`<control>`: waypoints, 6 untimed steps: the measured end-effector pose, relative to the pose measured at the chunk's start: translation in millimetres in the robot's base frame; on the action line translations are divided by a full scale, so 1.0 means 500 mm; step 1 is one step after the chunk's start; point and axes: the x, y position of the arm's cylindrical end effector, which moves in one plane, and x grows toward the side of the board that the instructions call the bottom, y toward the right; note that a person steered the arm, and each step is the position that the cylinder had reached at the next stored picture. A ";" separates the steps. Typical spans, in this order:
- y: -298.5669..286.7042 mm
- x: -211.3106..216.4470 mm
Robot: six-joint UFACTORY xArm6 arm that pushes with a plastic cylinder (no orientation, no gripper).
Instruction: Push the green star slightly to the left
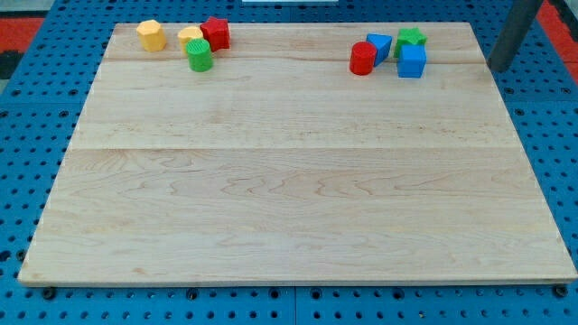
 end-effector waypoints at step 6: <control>-0.370 -0.155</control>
